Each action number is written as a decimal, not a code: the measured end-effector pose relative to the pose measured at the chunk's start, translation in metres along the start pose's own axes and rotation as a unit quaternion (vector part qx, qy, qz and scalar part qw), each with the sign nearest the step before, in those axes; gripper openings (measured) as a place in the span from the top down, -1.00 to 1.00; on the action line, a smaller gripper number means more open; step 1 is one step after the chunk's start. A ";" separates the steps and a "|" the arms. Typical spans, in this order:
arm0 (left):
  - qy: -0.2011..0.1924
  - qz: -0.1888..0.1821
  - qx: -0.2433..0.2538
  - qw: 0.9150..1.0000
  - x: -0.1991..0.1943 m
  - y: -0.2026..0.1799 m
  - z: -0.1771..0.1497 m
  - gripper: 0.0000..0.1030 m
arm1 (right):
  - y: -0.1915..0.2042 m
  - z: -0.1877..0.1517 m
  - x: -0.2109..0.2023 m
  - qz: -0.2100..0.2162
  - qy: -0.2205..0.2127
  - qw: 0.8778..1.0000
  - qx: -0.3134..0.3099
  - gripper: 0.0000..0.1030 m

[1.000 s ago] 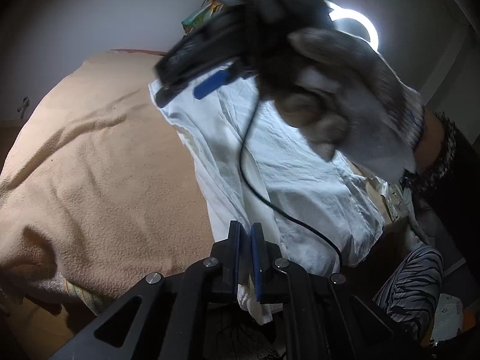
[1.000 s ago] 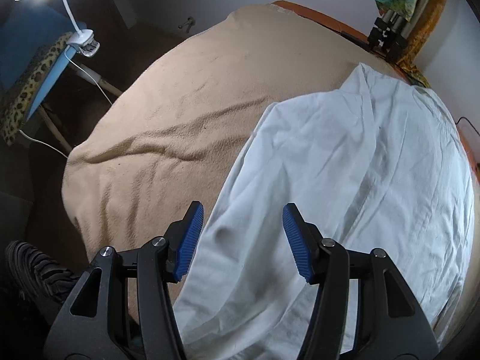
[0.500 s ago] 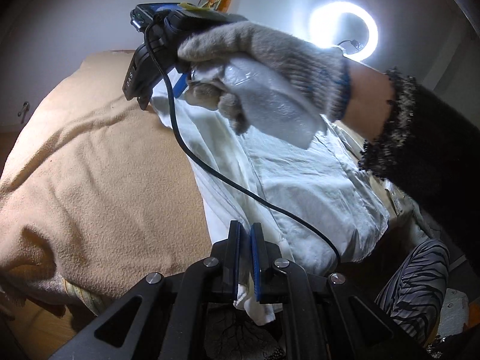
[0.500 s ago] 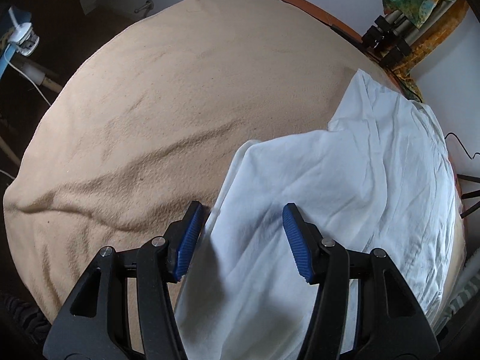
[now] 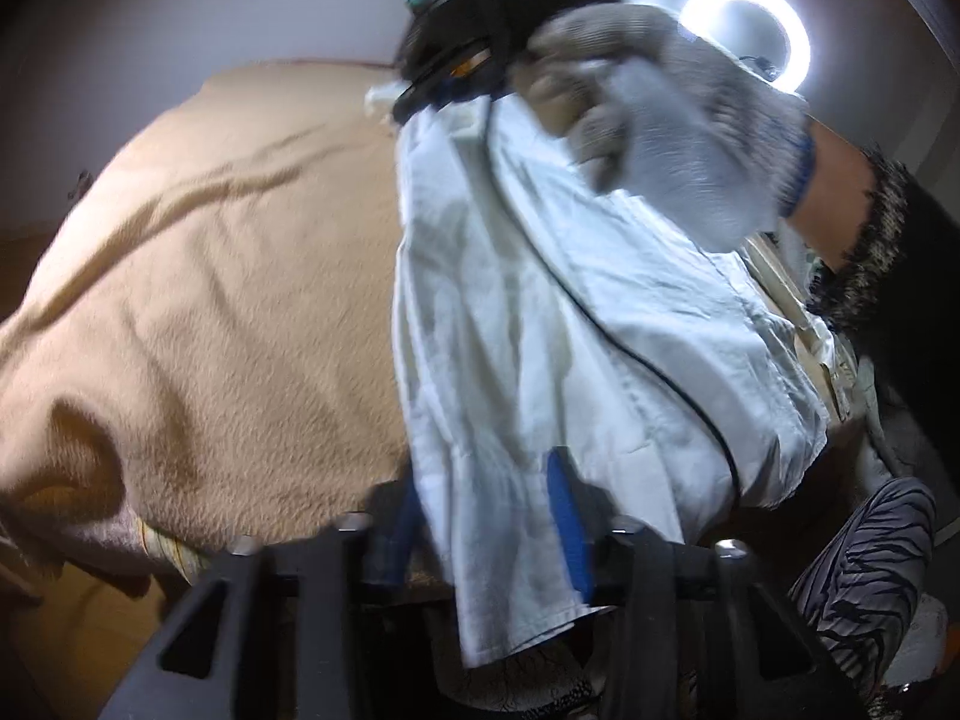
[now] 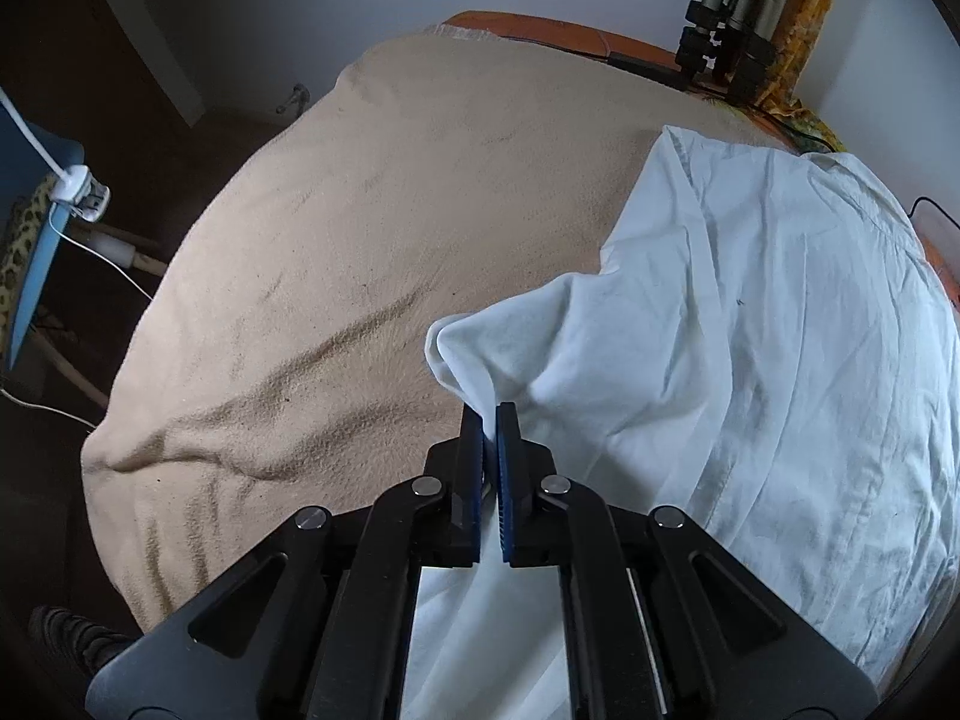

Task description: Fold small clothes

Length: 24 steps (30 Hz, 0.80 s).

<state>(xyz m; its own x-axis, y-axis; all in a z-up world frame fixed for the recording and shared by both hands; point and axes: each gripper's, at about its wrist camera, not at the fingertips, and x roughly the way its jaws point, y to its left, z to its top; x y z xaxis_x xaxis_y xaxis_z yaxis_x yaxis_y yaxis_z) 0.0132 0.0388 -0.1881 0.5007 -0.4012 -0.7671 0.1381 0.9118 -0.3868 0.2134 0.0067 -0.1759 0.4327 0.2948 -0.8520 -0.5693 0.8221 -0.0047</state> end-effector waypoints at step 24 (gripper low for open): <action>-0.036 -0.015 0.176 0.984 0.002 -0.119 0.012 0.96 | -0.165 -0.067 -0.072 0.103 -0.116 0.974 0.164 0.92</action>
<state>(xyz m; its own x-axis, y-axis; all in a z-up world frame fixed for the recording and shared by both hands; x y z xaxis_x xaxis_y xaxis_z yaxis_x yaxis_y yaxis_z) 0.0082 -0.0696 -0.1378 0.5492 -0.4318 -0.7155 0.4339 0.8791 -0.1974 0.2296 -0.1823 -0.1489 0.5015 0.5410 -0.6751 -0.4227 0.8341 0.3545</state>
